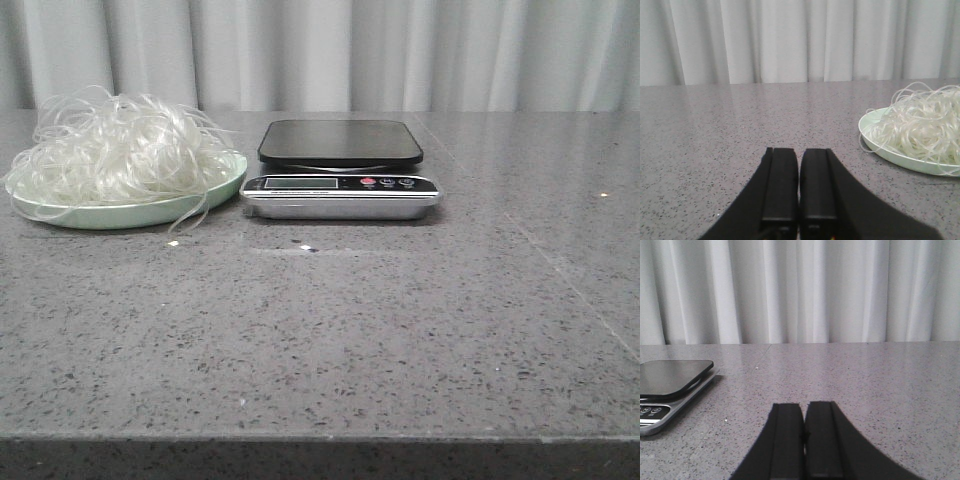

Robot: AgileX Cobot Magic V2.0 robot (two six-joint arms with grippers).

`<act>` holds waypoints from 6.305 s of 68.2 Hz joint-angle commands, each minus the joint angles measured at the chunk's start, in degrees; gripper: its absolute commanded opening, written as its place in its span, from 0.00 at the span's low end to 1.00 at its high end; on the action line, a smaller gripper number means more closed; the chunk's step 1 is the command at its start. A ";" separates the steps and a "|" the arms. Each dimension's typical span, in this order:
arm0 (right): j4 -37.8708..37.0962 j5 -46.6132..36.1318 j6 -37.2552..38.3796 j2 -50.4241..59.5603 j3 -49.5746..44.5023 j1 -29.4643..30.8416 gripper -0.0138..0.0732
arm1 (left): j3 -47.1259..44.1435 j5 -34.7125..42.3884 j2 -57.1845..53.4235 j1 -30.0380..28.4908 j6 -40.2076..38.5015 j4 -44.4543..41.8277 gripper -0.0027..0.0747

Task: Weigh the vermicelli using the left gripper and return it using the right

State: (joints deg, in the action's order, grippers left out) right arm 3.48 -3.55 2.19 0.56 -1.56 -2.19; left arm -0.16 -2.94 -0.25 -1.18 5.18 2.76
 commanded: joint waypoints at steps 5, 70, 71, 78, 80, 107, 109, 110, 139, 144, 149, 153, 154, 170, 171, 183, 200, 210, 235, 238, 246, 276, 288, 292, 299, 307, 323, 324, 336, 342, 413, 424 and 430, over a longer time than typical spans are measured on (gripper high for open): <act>-0.61 -4.71 -0.04 0.99 0.42 0.33 0.34 | -0.39 5.96 -1.20 0.15 -0.62 0.39 0.20; -0.61 -4.71 -0.04 0.99 0.42 0.20 0.34 | 28.79 -13.62 18.38 5.14 -0.67 5.67 0.20; -0.61 -4.71 -0.04 0.99 0.42 0.20 0.34 | 29.03 -13.62 18.73 5.61 -0.67 5.67 0.21; -0.61 -4.71 -0.04 0.99 0.42 0.20 0.34 | 30.50 -13.86 21.18 7.80 -0.67 5.67 0.32; -0.61 -4.71 -0.04 0.99 0.42 0.20 0.34 | 31.08 -13.86 22.47 8.67 -0.67 5.67 0.37; -0.61 -4.71 -0.04 0.99 0.42 0.20 0.34 | 51.26 -21.82 49.74 15.72 -0.67 12.33 0.81; -0.61 -4.71 -0.04 0.99 0.42 0.20 0.34 | 53.35 -23.34 52.09 16.10 -0.67 12.59 0.81; -0.61 -4.71 -0.04 0.99 0.42 0.20 0.34 | 53.35 -23.34 52.09 16.10 -0.67 12.59 0.81; -0.61 -4.71 -0.04 0.99 0.42 0.20 0.34 | 81.18 -44.50 85.09 19.03 -0.67 13.80 0.81; -0.61 -4.71 -0.04 0.99 0.42 0.20 0.34 | 83.24 -46.02 87.83 19.03 -0.67 13.80 0.81; -0.61 -4.71 -0.04 0.99 0.42 0.20 0.34 | 85.04 -48.66 91.23 19.03 -0.67 13.80 0.81; -0.61 -4.71 -0.04 0.99 0.42 0.20 0.34 | 85.72 -50.51 93.11 19.03 -0.67 13.14 0.81; -0.61 -4.71 -0.04 0.99 0.42 0.20 0.34 | 85.72 -50.76 93.33 19.03 -0.67 13.14 0.81; -0.61 -4.71 -0.04 0.99 0.42 0.20 0.34 | 85.97 -57.53 98.68 19.03 -1.45 10.57 0.81; -0.61 -4.71 -0.04 0.99 0.42 0.20 0.34 | 85.97 -57.67 98.89 19.03 -1.45 10.57 0.81; -0.61 -4.71 -0.04 0.99 0.42 0.20 0.34 | 85.97 -59.03 99.36 19.03 -1.45 10.57 0.69; -0.61 -4.71 -0.04 0.99 0.42 0.20 0.34 | 87.97 -61.62 99.36 19.03 1.17 10.57 0.25; -0.61 -4.71 -0.04 0.99 0.42 0.20 0.34 | 95.95 -63.78 99.36 19.03 1.17 11.65 0.20; -0.61 -4.71 -0.04 1.04 0.42 0.19 0.34 | 113.06 -58.22 99.64 24.15 1.09 20.10 0.20; -0.61 -4.71 -0.04 1.04 0.42 0.19 0.34 | 113.06 -56.76 99.97 25.32 1.09 20.10 0.20; -0.61 -4.71 -0.04 1.04 0.42 0.19 0.34 | 113.16 -51.20 102.30 28.78 0.43 20.37 0.20; -0.61 -4.71 -0.04 1.04 0.42 0.19 0.34 | 113.33 -50.25 111.01 32.13 -2.16 20.25 0.53; -0.61 -4.71 -0.04 1.04 0.42 0.19 0.34 | 117.60 -53.36 110.91 31.65 -2.16 20.25 0.79; -0.61 -4.71 -0.04 1.04 0.42 0.19 0.34 | 120.03 -55.28 110.91 31.40 -2.16 20.25 0.79; -0.61 -4.71 -0.04 1.04 0.42 0.19 0.34 | 124.45 -61.67 109.86 31.40 -2.05 17.15 0.77; -0.61 -4.71 -0.04 1.04 0.42 0.19 0.34 | 124.14 -64.69 106.23 31.78 -2.05 11.61 0.72; -0.61 -4.71 -0.04 1.04 0.42 0.19 0.34 | 112.31 -57.11 92.74 32.25 0.06 9.46 0.59; -0.61 -4.71 -0.04 1.04 0.42 0.19 0.34 | 111.68 -56.07 92.18 32.25 0.36 9.43 0.59; -0.61 -4.71 -0.04 1.04 0.42 0.19 0.34 | 93.75 -43.80 78.14 32.25 0.84 9.34 0.52; -0.61 -4.71 -0.04 1.04 0.42 0.19 0.34 | 84.30 -37.59 70.94 32.25 0.96 9.20 0.48; -0.61 -4.71 -0.04 0.96 0.42 0.14 0.34 | 20.29 -2.60 7.01 32.25 1.08 4.41 0.20; -0.61 -7.33 -0.15 0.97 0.47 0.14 0.34 | 20.29 -2.60 7.01 32.25 1.08 4.41 0.20; -0.56 -11.19 -0.01 0.97 0.87 0.14 0.34 | 20.29 -2.60 7.01 32.25 1.08 4.41 0.20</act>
State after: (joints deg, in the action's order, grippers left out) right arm 3.48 -6.81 2.19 0.56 -1.56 -2.19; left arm 18.84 -10.42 6.27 30.63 6.18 7.08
